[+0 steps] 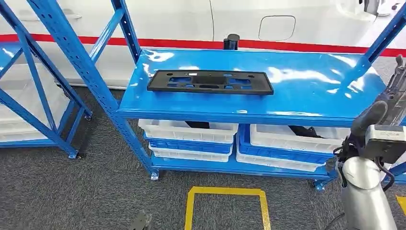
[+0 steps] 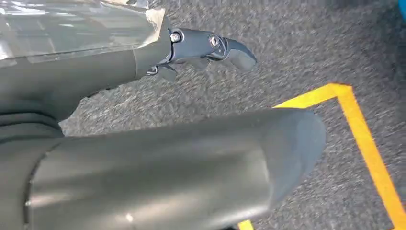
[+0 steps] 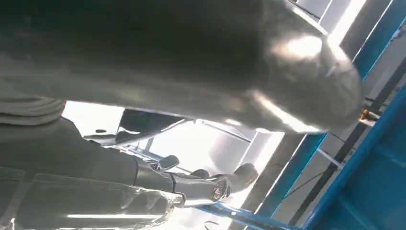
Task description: Take the parts from the cabinet and place them on the table.
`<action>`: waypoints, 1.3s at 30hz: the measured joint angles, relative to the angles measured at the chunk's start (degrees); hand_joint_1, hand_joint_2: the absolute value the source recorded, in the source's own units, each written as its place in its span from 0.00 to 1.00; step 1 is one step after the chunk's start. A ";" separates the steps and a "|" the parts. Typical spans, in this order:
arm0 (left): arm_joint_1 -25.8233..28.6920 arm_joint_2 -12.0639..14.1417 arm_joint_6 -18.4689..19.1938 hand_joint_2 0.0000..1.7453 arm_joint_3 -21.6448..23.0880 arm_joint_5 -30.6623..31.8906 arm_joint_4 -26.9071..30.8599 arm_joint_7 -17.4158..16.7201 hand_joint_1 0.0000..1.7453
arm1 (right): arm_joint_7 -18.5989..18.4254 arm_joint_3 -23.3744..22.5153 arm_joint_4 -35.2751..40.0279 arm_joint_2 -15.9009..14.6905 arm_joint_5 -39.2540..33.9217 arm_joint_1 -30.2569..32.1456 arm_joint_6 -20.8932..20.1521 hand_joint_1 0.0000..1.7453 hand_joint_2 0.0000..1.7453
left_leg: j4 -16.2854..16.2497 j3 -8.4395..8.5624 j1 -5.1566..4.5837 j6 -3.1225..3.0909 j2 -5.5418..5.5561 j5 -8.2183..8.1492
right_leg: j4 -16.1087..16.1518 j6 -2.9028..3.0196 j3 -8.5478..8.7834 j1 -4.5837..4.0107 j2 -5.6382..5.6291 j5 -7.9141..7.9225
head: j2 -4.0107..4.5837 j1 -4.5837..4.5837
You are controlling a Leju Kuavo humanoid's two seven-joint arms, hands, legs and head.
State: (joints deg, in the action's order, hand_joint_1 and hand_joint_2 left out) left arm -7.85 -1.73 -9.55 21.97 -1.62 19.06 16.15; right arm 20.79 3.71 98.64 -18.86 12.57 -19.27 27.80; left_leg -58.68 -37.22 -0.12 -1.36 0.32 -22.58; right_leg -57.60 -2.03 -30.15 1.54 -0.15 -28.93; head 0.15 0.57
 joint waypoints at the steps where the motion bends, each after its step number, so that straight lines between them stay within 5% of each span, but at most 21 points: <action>1: -0.02 0.02 0.00 0.00 0.00 0.00 0.00 0.02 0.00 | 0.00 0.02 0.00 0.00 0.00 -0.07 0.00 0.00 0.00 | 0.40 0.20 -0.17 -0.22 -0.04 -0.32 | 0.06 -0.31 0.21 -0.13 -0.04 -0.13 | 0.00 0.02; 5: 0.07 -0.04 0.00 0.00 0.00 0.00 0.02 0.02 0.00 | -0.04 0.13 0.00 -0.13 0.00 -0.07 0.00 0.00 0.00 | 1.42 0.81 -0.01 -1.45 0.10 -0.30 | 0.23 -1.40 0.13 0.08 0.23 -0.98 | 0.00 -0.02; 6: -0.03 -0.04 0.00 0.00 0.02 0.02 0.04 0.04 0.00 | -0.04 0.09 0.00 -0.17 0.00 -0.13 0.02 0.00 0.00 | 1.66 1.16 -0.21 -1.88 0.17 -0.49 | -2.33 -1.09 -1.09 -0.05 0.17 -1.97 | 0.00 -0.04; 9: -0.06 -0.13 0.00 0.00 0.07 0.13 0.02 -0.04 0.00 | -0.04 0.05 0.00 -0.24 0.07 0.12 0.07 0.00 0.00 | 1.62 1.50 -0.47 -2.73 0.19 -1.05 | -16.29 -0.40 -9.47 -0.28 0.12 -6.12 | 0.00 -0.17; 11: -0.04 -0.20 -0.04 0.00 0.22 0.31 0.02 -0.26 0.00 | -0.20 0.05 -0.02 -0.24 0.18 0.46 0.04 0.00 0.00 | 1.58 1.92 -0.60 -2.81 0.33 -1.42 | -17.83 -1.12 -11.73 -0.24 0.14 -4.98 | 0.00 -0.11; 14: -0.05 -0.24 -0.11 0.00 0.37 0.31 0.02 -0.46 0.00 | -0.89 0.04 -0.02 -0.41 0.57 0.47 -0.17 0.00 0.00 | 1.22 3.22 -0.47 -2.21 0.61 -2.53 | -3.28 -3.03 -6.05 -0.03 0.19 2.74 | 0.00 -0.19; 15: -0.08 -0.20 -0.22 0.00 0.39 0.31 0.02 -0.48 0.00 | -1.25 0.07 -0.02 -0.39 0.88 0.46 -0.33 0.00 0.00 | 0.80 3.21 -0.84 -1.80 0.69 -2.98 | -0.76 -2.80 -5.10 0.01 0.27 3.61 | 0.00 -0.37; 16: -0.08 -0.18 -0.28 0.00 0.39 0.31 0.02 -0.52 0.00 | -1.71 0.13 -0.02 -0.46 1.34 0.53 -0.81 0.00 1.00 | 0.49 3.10 -1.01 -1.61 0.80 -3.38 | -0.58 -1.95 -4.54 -0.13 0.07 3.82 | 0.00 -0.26; 17: -0.07 -0.09 -0.28 0.00 0.44 0.31 0.02 -0.52 0.00 | -2.52 0.22 -0.05 -0.59 2.06 0.74 -1.38 0.00 1.00 | 0.36 3.09 -1.07 -1.98 0.78 -3.56 | -0.56 -1.66 -4.57 0.21 0.05 3.90 | 0.00 -0.08; 18: -0.05 -0.07 -0.33 0.00 0.48 0.31 0.02 -0.52 0.00 | -3.37 0.29 -0.05 -0.79 3.02 0.87 -2.08 0.00 1.00 | 0.38 3.11 -1.14 -3.05 0.78 -3.49 | -0.56 -1.61 -4.57 0.11 0.02 3.94 | 0.00 -0.06; 19: -0.04 -0.04 -0.37 0.00 0.52 0.26 0.02 -0.50 0.00 | -4.18 0.46 -0.13 -0.92 3.89 0.85 -2.82 0.00 1.00 | 0.48 3.18 -1.13 -3.12 0.78 -3.44 | -0.56 -1.60 -4.57 -0.01 -0.01 3.93 | 0.00 -0.06; 24: -0.02 -0.04 -0.35 0.00 0.74 -0.15 0.02 -0.35 0.00 | -8.99 2.06 -1.86 -2.60 8.73 0.45 -6.82 0.00 1.00 | 0.99 3.40 -1.06 -2.98 0.77 -3.39 | -0.57 -1.25 -4.56 -0.31 -0.02 3.74 | 0.00 -0.06; 28: -0.02 -0.09 -0.07 0.00 0.81 -0.17 0.02 -0.35 0.00 | -12.77 4.44 -4.99 -3.67 13.69 -1.13 -9.66 0.00 1.00 | 1.09 3.44 -0.92 -1.64 0.76 -3.37 | -0.62 -1.04 -4.56 -0.44 0.00 3.64 | 0.00 -0.09; 39: -0.03 -0.11 -0.24 0.00 1.03 -0.13 0.00 -1.22 0.00 | -17.27 10.30 -14.47 -6.14 20.33 -6.88 -13.62 0.00 1.00 | 1.04 3.40 -1.47 -1.54 0.77 -3.30 | -0.62 -1.06 -4.51 -0.30 0.04 3.65 | 0.00 -0.09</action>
State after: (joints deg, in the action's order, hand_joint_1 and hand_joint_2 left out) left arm -7.87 -1.84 -9.79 22.99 -1.75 19.06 14.93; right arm 3.52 14.01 84.17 -25.00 32.90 -26.15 14.18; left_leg -57.64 -33.82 -1.59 -2.90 1.10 -25.87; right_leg -58.22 -3.08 -34.65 1.24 -0.11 -25.28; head 0.15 0.48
